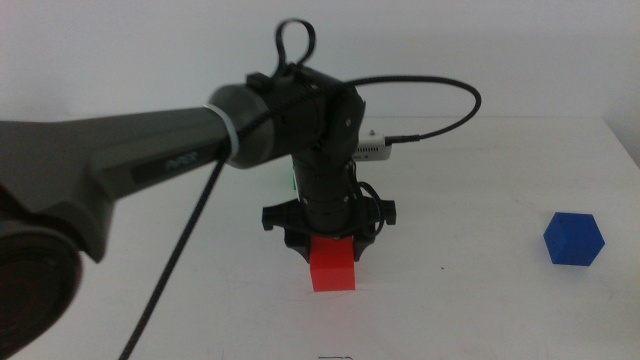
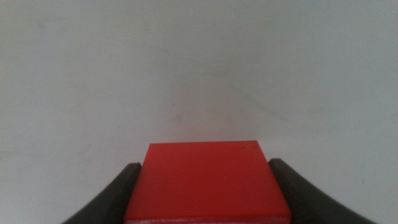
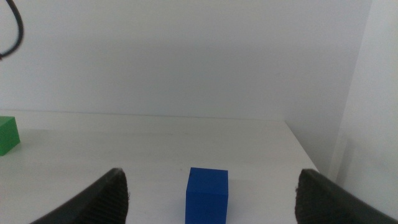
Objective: Stack red cubes first, then green, then blue cubes in a specific spot.
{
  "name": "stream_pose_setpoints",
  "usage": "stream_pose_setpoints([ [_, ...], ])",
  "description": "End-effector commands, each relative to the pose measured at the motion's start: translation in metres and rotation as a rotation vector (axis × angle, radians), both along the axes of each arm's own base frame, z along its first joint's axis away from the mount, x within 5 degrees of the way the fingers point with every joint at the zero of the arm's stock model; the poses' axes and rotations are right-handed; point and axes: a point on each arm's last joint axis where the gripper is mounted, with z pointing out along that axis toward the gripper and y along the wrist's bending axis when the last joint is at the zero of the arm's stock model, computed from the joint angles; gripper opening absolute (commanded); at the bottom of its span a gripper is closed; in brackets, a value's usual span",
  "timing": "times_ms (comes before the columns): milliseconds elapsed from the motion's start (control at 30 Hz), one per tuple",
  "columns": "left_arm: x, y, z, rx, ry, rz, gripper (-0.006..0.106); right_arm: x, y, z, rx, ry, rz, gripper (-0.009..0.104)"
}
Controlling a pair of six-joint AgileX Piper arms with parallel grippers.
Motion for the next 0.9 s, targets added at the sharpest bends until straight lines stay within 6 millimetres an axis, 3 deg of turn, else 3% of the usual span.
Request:
stream_pose_setpoints([
  [0, 0.001, -0.003, 0.025, -0.069, -0.074, 0.035, -0.002, -0.002, 0.000, 0.014, -0.022, -0.105, -0.009, 0.078],
  [367, 0.015, -0.008, 0.010, -0.039, -0.072, 0.067, -0.002, -0.002, 0.000, 0.014, -0.022, -0.105, -0.009, 0.078],
  [867, 0.018, -0.009, -0.007, 0.011, -0.049, 0.062, -0.002, -0.002, 0.000, 0.014, -0.022, -0.105, -0.009, 0.078],
])
